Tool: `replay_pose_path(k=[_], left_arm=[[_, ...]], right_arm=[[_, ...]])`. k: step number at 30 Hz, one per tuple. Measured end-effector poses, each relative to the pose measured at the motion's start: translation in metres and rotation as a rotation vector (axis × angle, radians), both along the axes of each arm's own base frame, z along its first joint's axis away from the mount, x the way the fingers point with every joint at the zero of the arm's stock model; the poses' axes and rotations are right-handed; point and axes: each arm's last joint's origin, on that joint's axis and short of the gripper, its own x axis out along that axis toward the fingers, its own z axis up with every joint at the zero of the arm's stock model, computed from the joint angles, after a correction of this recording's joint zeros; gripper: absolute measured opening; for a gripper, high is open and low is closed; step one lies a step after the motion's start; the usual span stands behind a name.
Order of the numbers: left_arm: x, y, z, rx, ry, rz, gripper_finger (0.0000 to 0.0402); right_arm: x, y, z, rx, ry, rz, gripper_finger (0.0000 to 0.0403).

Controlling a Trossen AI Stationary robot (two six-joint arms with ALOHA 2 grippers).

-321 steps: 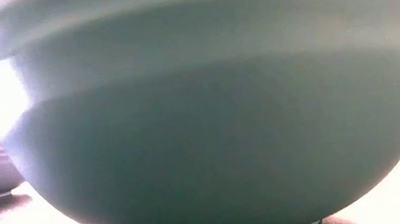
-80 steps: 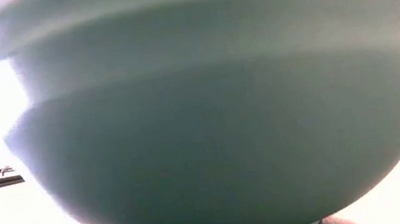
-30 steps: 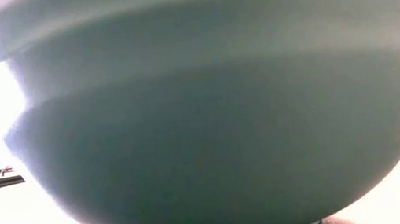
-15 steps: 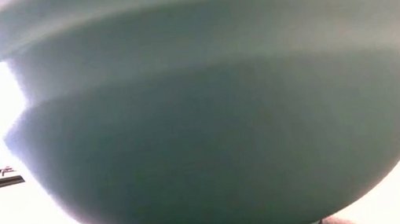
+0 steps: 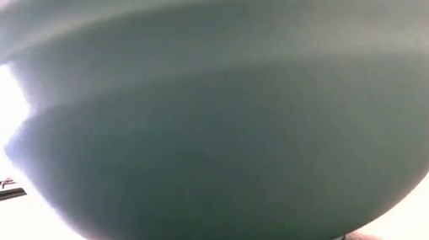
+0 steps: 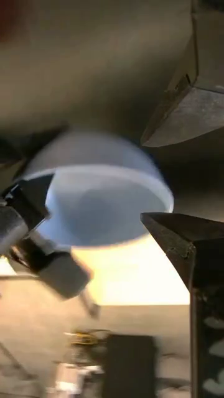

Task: Place and stack bowls onto a shelf
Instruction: Put the large purple bowl on the shelf

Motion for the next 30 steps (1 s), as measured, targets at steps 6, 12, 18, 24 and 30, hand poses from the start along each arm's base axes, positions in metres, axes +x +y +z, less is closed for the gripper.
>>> replay_pose_path(k=[6,12,18,24,30], left_arm=[[-0.009,0.022,0.007,-0.065,-0.036,0.154,0.0167],[-0.015,0.029,0.011,-0.047,-0.048,0.219,0.0167],[-0.020,0.031,0.009,-0.029,-0.028,0.284,0.0167],[-0.021,0.032,0.008,-0.017,-0.015,0.299,0.0167],[-0.022,0.032,0.007,-0.006,0.005,0.290,0.0167]], right_arm=[[0.003,-0.046,0.000,-0.321,-0.023,-0.258,0.0013],[0.017,-0.082,-0.023,-0.348,0.042,-0.318,0.0013],[0.036,-0.106,-0.048,-0.389,0.068,-0.334,0.0030],[0.052,-0.119,-0.069,-0.579,0.171,-0.402,0.0033],[0.058,-0.122,-0.075,-0.597,0.188,-0.411,0.0033]])
